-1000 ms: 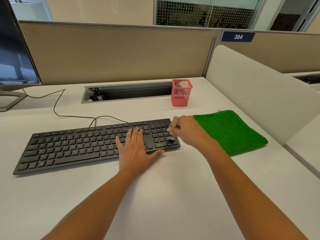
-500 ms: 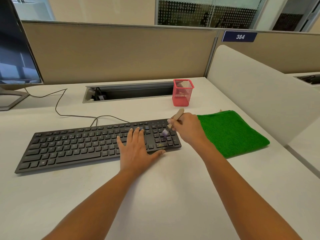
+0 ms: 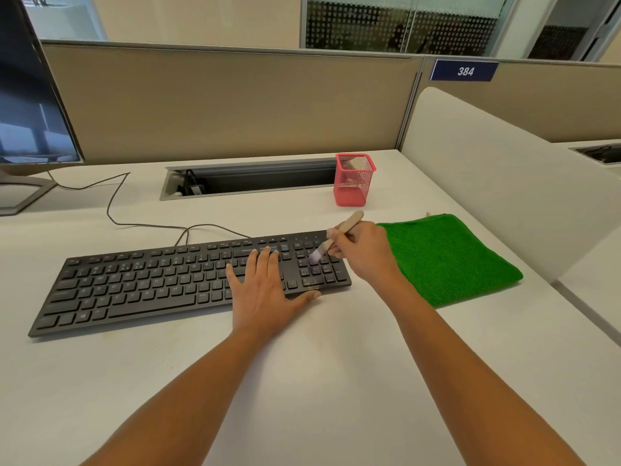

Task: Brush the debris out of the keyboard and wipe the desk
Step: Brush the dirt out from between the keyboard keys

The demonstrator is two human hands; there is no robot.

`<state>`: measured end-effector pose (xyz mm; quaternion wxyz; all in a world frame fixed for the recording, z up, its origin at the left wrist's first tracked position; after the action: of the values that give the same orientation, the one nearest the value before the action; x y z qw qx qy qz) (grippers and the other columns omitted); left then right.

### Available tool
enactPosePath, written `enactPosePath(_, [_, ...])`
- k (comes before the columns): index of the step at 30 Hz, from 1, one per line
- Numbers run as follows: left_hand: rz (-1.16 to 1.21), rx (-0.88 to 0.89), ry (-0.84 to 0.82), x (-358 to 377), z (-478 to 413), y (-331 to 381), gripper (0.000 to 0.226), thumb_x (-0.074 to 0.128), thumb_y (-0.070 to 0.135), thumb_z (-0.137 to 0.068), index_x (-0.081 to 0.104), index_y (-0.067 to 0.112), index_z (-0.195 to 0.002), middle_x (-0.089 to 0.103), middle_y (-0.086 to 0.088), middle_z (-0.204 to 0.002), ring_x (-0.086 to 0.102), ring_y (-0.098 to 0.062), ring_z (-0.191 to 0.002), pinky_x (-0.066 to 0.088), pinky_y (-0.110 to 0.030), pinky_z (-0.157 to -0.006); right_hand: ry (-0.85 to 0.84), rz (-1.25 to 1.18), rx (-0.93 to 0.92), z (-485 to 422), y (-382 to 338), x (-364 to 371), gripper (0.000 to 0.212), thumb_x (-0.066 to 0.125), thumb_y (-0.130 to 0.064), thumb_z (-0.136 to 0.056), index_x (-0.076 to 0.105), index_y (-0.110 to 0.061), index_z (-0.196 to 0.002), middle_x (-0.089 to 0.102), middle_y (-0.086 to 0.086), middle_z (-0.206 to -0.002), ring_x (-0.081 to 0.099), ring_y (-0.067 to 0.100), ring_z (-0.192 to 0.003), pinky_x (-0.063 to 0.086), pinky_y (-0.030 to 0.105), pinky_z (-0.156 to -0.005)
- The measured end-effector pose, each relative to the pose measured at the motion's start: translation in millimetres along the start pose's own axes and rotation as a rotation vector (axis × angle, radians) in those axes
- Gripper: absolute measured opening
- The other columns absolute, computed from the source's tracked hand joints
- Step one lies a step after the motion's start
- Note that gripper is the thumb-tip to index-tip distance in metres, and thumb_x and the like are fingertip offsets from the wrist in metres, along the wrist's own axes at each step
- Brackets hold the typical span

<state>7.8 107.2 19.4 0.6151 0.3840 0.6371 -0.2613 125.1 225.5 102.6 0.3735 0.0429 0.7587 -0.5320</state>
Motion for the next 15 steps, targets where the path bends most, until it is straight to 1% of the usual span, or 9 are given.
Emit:
enactPosePath(1, [0.002, -0.001, -0.001, -0.2, 0.0, 0.1, 0.136, -0.025, 0.091, -0.043, 0.012, 0.017, -0.15, 0.009, 0.002, -0.159, 0.002, -0.018, -0.147, 0.001, -0.057, -0.115, 0.027, 0.033, -0.015, 0.3, -1.6, 1.3, 0.031, 0.055, -0.027, -0.093, 0.071, 0.0, -0.093, 0.072, 0.015, -0.086, 0.068, 0.026, -0.081, 0.055, 0.04, -0.08])
enactPosePath(3, [0.003, -0.003, -0.004, -0.5, 0.3, 0.2, 0.137, -0.026, 0.091, -0.042, 0.012, 0.017, -0.15, 0.009, 0.002, -0.159, 0.001, -0.018, -0.147, 0.001, -0.057, -0.115, 0.025, 0.094, -0.041, 4.0, -5.0, 8.7, 0.034, 0.052, -0.027, -0.094, 0.07, 0.002, -0.096, 0.071, 0.016, -0.087, 0.067, 0.027, -0.081, 0.054, 0.038, -0.077])
enactPosePath(6, [0.001, 0.001, -0.008, -0.2, 0.5, 0.1, 0.132, -0.017, 0.092, -0.046, 0.011, 0.017, -0.151, 0.009, 0.002, -0.159, 0.0, -0.018, -0.147, 0.001, -0.057, -0.115, -0.057, 0.197, -0.053, 6.9, -6.5, 20.2, 0.035, 0.048, -0.026, -0.096, 0.068, 0.003, -0.098, 0.069, 0.017, -0.09, 0.066, 0.028, -0.082, 0.054, 0.037, -0.076])
enactPosePath(8, [0.0, 0.001, -0.013, 0.4, 0.2, 0.2, 0.131, -0.017, 0.092, -0.046, 0.01, 0.017, -0.151, 0.008, 0.002, -0.159, 0.0, -0.018, -0.147, 0.001, -0.057, -0.115, -0.114, 0.246, -0.034, 4.3, -6.4, 23.1, 0.033, 0.047, -0.024, -0.096, 0.066, 0.003, -0.098, 0.068, 0.017, -0.092, 0.066, 0.029, -0.084, 0.054, 0.036, -0.077])
enactPosePath(10, [-0.003, -0.002, -0.011, 0.6, 0.0, -0.1, 0.132, -0.018, 0.092, -0.046, 0.01, 0.017, -0.151, 0.008, 0.002, -0.159, 0.0, -0.018, -0.147, 0.001, -0.057, -0.115, -0.141, 0.191, -0.006, -0.7, -7.6, 22.0, 0.031, 0.049, -0.021, -0.095, 0.065, 0.004, -0.098, 0.068, 0.019, -0.092, 0.068, 0.031, -0.083, 0.055, 0.042, -0.08])
enactPosePath(11, [-0.001, -0.002, -0.01, 0.9, -0.3, -0.2, 0.131, -0.017, 0.092, -0.046, 0.01, 0.017, -0.151, 0.008, 0.002, -0.159, 0.0, -0.018, -0.147, 0.001, -0.057, -0.115, -0.126, 0.154, 0.001, -3.0, -9.4, 19.4, 0.03, 0.049, -0.021, -0.095, 0.065, 0.005, -0.097, 0.069, 0.019, -0.092, 0.068, 0.031, -0.082, 0.055, 0.043, -0.08])
enactPosePath(15, [0.008, -0.003, -0.006, 0.7, -0.2, -0.2, 0.135, -0.023, 0.092, -0.043, 0.011, 0.017, -0.151, 0.009, 0.002, -0.159, 0.0, -0.018, -0.147, 0.0, -0.058, -0.115, -0.034, 0.121, -0.014, -4.6, -13.3, 13.4, 0.034, 0.049, -0.024, -0.096, 0.068, 0.004, -0.098, 0.07, 0.018, -0.09, 0.068, 0.029, -0.081, 0.055, 0.043, -0.079])
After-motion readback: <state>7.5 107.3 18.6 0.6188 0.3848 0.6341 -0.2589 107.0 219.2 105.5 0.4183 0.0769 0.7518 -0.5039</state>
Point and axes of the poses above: each hand's wrist, its own z-axis away from the middle knuckle, its own x-axis out of the palm, y = z × x, the point moved 8 cm from there along -z, towards the middle knuckle
